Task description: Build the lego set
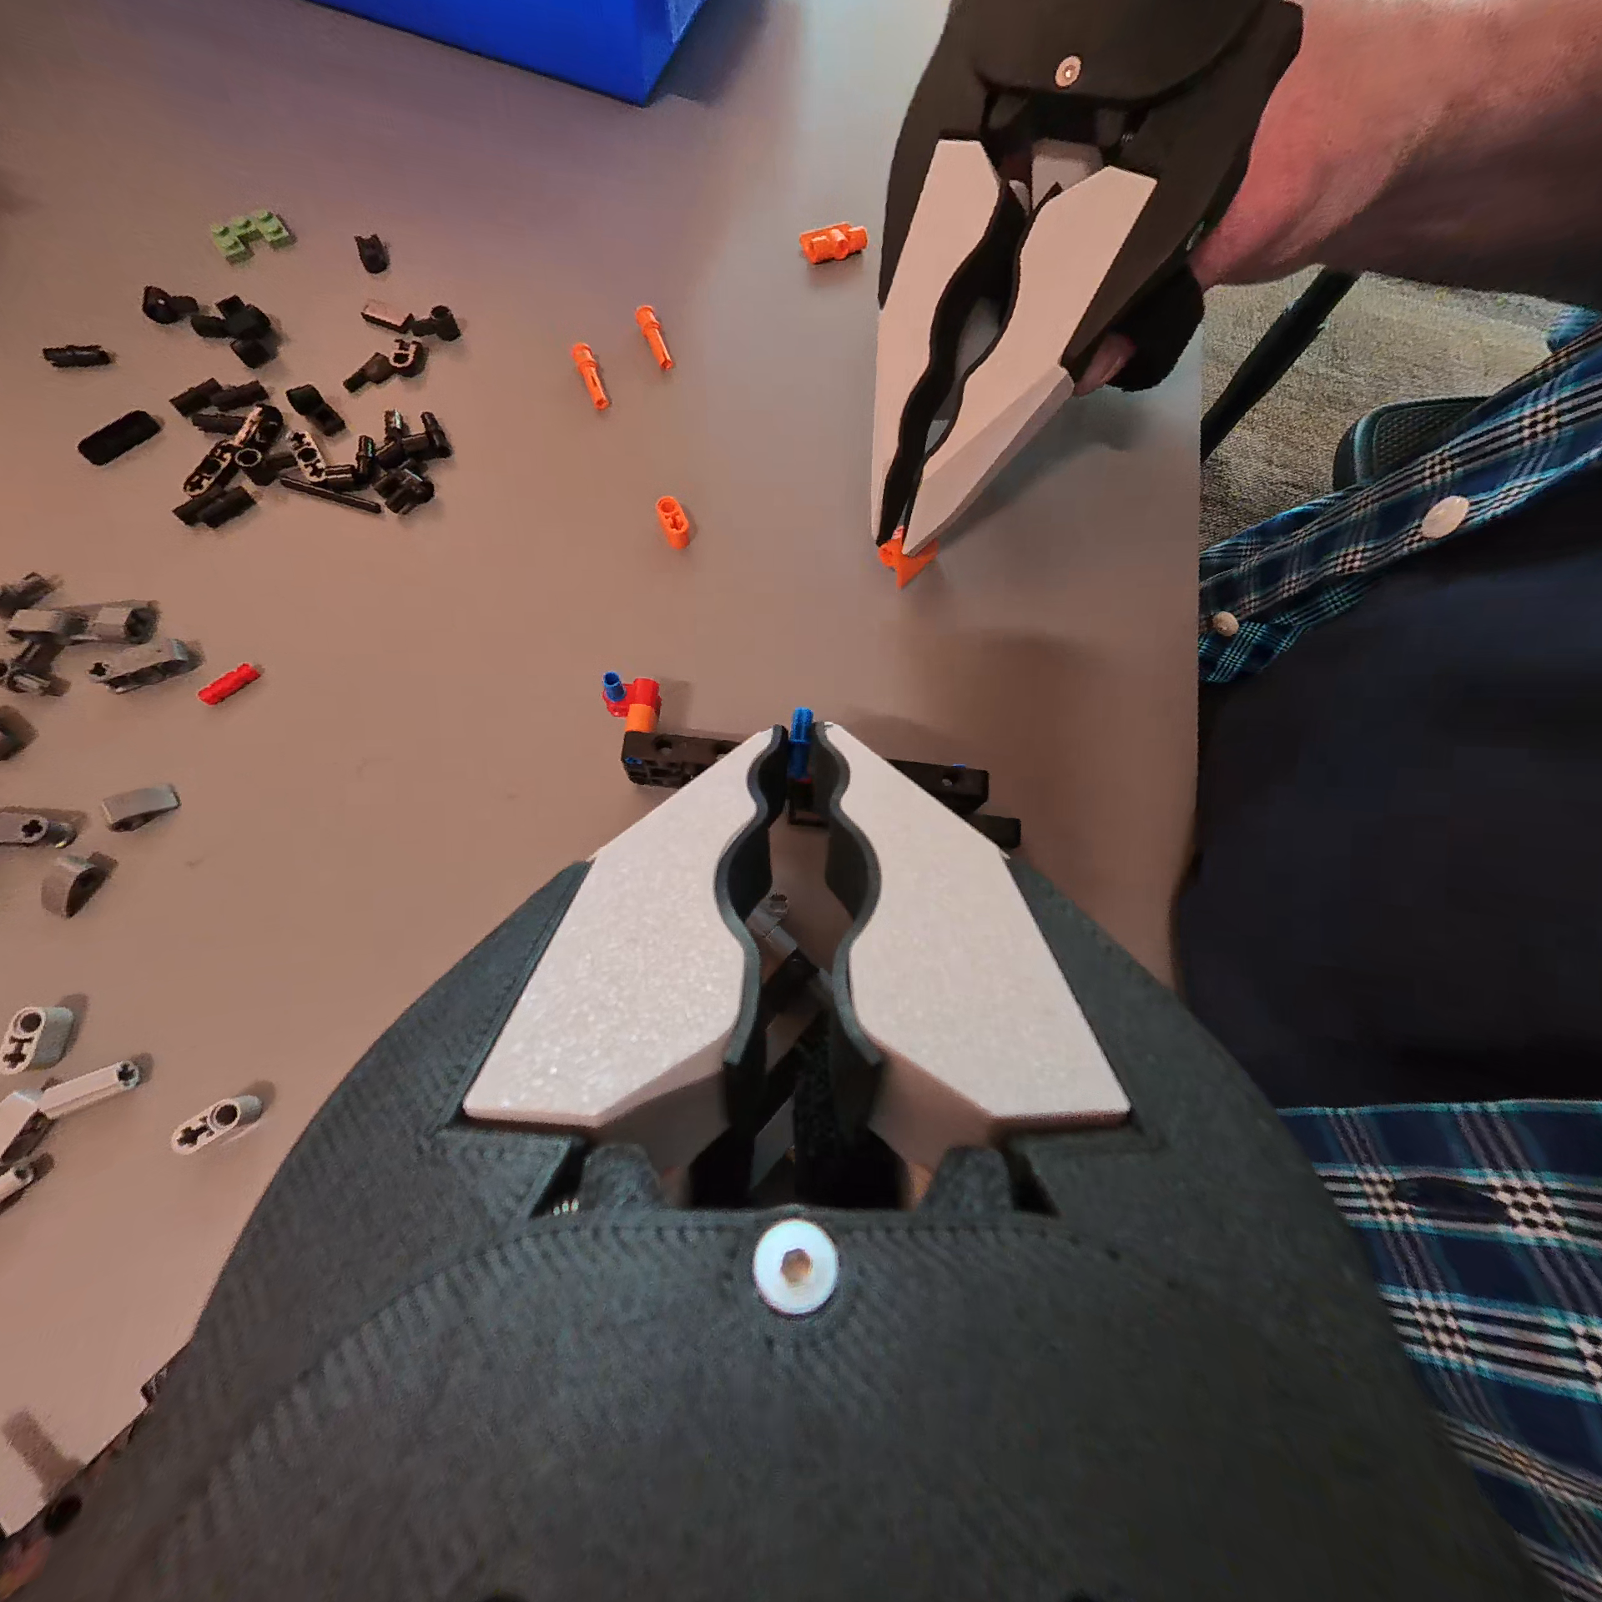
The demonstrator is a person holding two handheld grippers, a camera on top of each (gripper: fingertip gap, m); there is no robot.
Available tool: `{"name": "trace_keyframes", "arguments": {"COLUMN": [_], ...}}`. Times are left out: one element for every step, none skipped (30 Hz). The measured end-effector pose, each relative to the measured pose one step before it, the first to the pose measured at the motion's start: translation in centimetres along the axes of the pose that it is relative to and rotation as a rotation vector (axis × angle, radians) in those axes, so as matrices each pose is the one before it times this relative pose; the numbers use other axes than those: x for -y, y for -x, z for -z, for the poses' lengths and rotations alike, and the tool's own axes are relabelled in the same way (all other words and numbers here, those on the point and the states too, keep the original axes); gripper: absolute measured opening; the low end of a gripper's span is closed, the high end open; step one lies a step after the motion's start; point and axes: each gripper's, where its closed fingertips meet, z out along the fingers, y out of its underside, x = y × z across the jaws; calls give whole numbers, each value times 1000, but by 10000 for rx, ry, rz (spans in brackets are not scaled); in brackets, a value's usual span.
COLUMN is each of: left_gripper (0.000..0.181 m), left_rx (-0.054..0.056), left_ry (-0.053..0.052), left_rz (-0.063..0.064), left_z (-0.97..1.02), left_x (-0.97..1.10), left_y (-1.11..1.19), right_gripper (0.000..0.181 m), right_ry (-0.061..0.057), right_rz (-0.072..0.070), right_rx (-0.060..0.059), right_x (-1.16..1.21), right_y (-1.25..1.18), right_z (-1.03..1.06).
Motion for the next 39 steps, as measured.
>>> {"name": "trace_keyframes", "arguments": {"left_gripper": [5,5,5,5,5,5,4,4,4,4,4,4,5,5,5,5,5,5,5,5,5,5,5,5,5,5,5,5,5,5,5,5,4,4,4,4,5,4,5], "left_rx": [12,9,19,27,26,-7,-2,26,25,-5,-39,-19,25,36,36,52,79,102,97,52,46,44,39,33,12,-21,-49,-80,-113,-75,-42,-53,-46,-30,-19,-4,-13,-49,-85], "left_ry": [-23,-19,-23,-32,-51,-73,-58,-28,-29,-47,-71,-44,-13,28,31,-3,-12,-7,-24,-35,-24,-13,-8,-6,5,5,19,21,25,46,65,43,27,5,6,10,13,5,3], "left_rz": [22,21,23,36,48,42,47,43,32,44,68,77,29,-4,5,14,-1,6,51,99,110,91,57,41,41,29,22,12,-15,-38,-42,-44,-39,-47,-51,-57,-44,-18,0], "left_z": [25,19,15,22,16,22,5,-5,-11,0,-6,-11,-9,6,38,116,199,258,272,245,202,159,148,121,91,32,-10,-82,-144,-182,-204,-193,-153,-115,-93,-91,-113,-157,-194], "left_x": [30,33,41,57,80,119,83,54,45,95,139,111,74,-18,-33,12,15,-31,-68,-115,-137,-130,-100,-77,-67,-52,-58,-36,-25,-24,-42,32,68,105,118,72,31,33,18], "left_y": [46,50,72,85,87,36,50,97,94,72,47,85,125,119,108,113,132,176,210,191,195,174,119,71,19,-43,-79,-144,-205,-180,-167,-252,-303,-363,-388,-382,-374,-380,-410], "right_gripper": [2,2,2,1,1,1,0,0,0,0,0,0,0,0,0,0,0,0,0,0,0,0,0,0,4,7,11,15,19,20,23,24,25,25,26,28,31,33,35], "right_ry": [-144,-173,-139,-150,-222,-204,-211,-279,-231,-213,-181,-41,87,137,12,-1,134,112,28,41,5,-4,-22,-83,34,339,525,529,482,483,365,242,183,25,-197,-172,16,148,133], "right_rz": [-56,-40,-52,-93,-101,-114,-99,-45,-34,41,93,112,85,48,66,54,35,70,74,3,-12,-9,3,61,92,92,197,332,426,354,299,279,309,291,217,87,89,136,73], "right_rx": [31,-57,49,85,0,42,92,50,-15,-26,-42,-101,-175,-72,-79,-35,5,-127,-121,-32,-82,-132,-186,-13,199,287,384,286,269,170,20,-158,-86,-333,-267,-203,-396,-494,-141], "right_x": [191,255,229,241,350,328,344,482,485,526,528,340,97,-27,78,85,-128,-176,-175,-260,-272,-265,-196,-104,-363,-897,-1284,-1327,-1236,-1067,-726,-405,-263,19,278,167,-164,-456,-486], "right_y": [25,-108,6,11,-120,-92,-16,-33,-113,-96,-92,-182,-370,-253,-221,-80,6,-138,-139,-69,-133,-182,-214,152,566,810,1057,998,1018,817,545,316,491,213,341,374,22,-217,190], "right_z": [46,81,72,49,71,41,32,66,31,4,-35,-82,-101,-84,40,176,222,325,396,422,484,615,817,971,944,749,455,172,-70,-187,-215,-217,-233,-201,-155,-250,-308,-342,-402]}}
